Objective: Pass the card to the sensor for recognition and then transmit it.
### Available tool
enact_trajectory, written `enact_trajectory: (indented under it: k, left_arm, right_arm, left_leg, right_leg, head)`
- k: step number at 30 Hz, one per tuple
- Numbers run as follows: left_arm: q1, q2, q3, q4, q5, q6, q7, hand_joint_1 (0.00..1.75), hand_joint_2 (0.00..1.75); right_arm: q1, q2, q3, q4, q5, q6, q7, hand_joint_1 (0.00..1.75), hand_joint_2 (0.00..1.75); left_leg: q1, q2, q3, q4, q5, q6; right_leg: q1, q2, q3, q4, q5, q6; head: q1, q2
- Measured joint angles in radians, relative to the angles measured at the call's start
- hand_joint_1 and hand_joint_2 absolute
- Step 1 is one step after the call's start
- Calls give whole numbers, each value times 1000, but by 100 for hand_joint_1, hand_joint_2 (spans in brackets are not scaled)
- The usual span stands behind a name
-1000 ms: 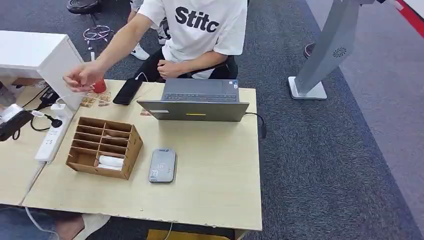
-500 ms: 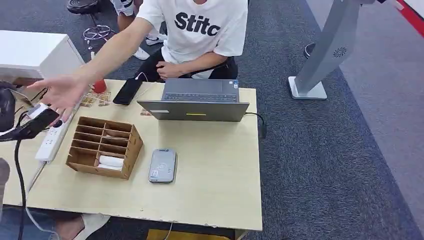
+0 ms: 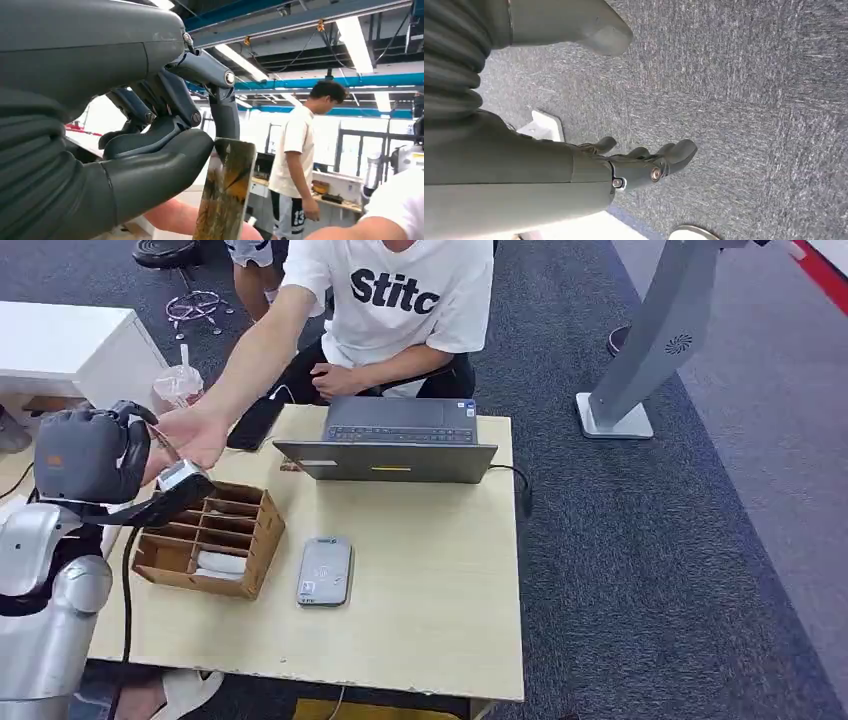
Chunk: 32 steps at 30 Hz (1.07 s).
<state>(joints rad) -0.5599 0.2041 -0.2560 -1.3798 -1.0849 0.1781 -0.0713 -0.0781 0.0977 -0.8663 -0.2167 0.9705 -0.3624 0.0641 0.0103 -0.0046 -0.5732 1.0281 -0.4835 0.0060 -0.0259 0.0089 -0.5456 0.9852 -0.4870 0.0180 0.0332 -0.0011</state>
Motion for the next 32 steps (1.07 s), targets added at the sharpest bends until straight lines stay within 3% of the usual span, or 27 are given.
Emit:
enact_trajectory:
  k: [7,8,9,21,32]
  left_arm:
    - [-88,-68,-50,4,14,-18,38,175,175]
    - [-101,-76,-54,6,16,-18,41,70,175]
    - [-111,-81,-56,9,21,-17,42,0,175]
    - [-148,-120,-56,13,113,39,31,0,175]
    - [-160,-125,-56,10,96,62,31,0,175]
  right_arm:
    - [-2,0,0,0,22,3,4,0,175]
    - [-2,0,0,0,25,3,4,0,175]
    - [-2,0,0,0,27,3,6,0,175]
    - [-2,0,0,0,53,59,48,0,175]
    - [-2,0,0,0,66,69,52,0,175]
  left_leg:
    - [0,0,0,0,0,0]
    - [0,0,0,0,0,0]
    - [0,0,0,0,0,0]
    - [0,0,0,0,0,0]
    - [0,0,0,0,0,0]
  right_leg:
    - [0,0,0,0,1,0]
    - [0,0,0,0,1,0]
    - [0,0,0,0,1,0]
    - [0,0,0,0,1,0]
    - [0,0,1,0,1,0]
  head:
    - [1,0]
    - [0,0]
    - [0,0]
    - [0,0]
    - [0,0]
